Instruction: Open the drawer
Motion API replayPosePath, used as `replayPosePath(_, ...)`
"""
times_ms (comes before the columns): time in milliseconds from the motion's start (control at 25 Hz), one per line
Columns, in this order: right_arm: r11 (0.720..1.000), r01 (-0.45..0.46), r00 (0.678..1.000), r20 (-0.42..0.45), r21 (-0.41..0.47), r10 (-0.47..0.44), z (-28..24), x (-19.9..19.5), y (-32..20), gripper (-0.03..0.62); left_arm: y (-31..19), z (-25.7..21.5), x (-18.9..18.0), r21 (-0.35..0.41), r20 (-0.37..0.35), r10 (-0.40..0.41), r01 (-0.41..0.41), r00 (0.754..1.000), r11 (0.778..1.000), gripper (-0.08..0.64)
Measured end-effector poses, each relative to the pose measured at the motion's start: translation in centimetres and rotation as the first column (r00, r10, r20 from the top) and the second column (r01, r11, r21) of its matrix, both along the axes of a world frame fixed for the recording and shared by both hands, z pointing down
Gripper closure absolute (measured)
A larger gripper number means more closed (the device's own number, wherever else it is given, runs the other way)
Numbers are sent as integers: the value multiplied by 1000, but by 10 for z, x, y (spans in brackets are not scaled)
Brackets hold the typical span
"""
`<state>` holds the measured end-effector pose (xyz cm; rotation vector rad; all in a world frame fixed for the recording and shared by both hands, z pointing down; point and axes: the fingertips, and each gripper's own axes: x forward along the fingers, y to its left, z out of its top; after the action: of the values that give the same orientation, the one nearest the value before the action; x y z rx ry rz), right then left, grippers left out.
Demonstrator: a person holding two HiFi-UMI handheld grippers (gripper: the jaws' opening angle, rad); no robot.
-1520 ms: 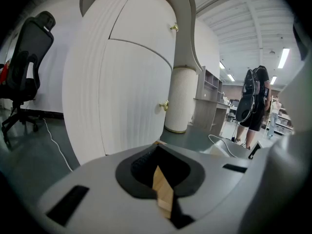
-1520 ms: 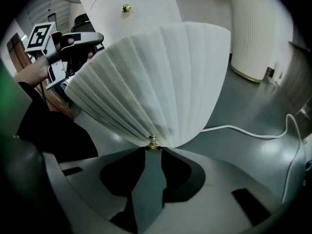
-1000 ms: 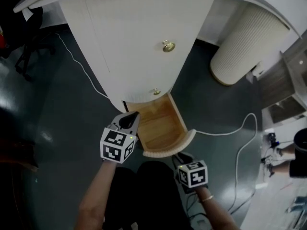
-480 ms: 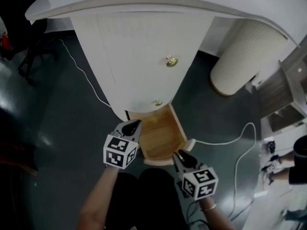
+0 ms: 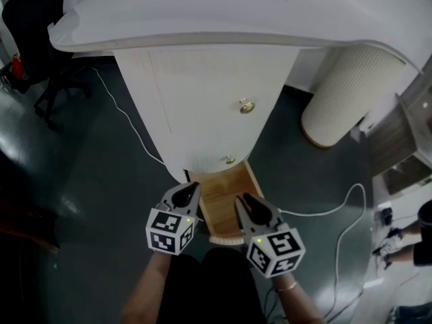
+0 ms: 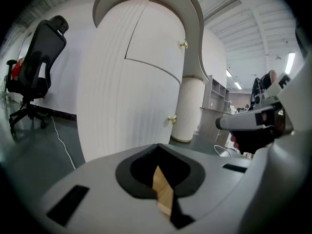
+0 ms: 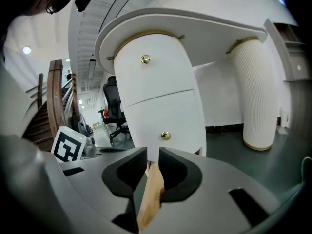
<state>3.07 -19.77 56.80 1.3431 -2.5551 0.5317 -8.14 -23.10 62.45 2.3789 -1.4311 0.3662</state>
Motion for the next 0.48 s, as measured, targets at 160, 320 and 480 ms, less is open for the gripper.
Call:
replayPosePath(160,997,-2,1000,-4,78,2,-13,-6,-5,518,1,-8,-6,19,-27,-30,30,999,999,558)
replayPosePath(320,994,-16,1000,15,104,15,-18,-8,-10,528,3,-11,-7,30,-31,-41,41,999,999,558)
replayPosePath(480,991,-32,999,16,130,30,-20,-5,-16,549,6,-12,-8,38,-17,-46,47,999,998,558)
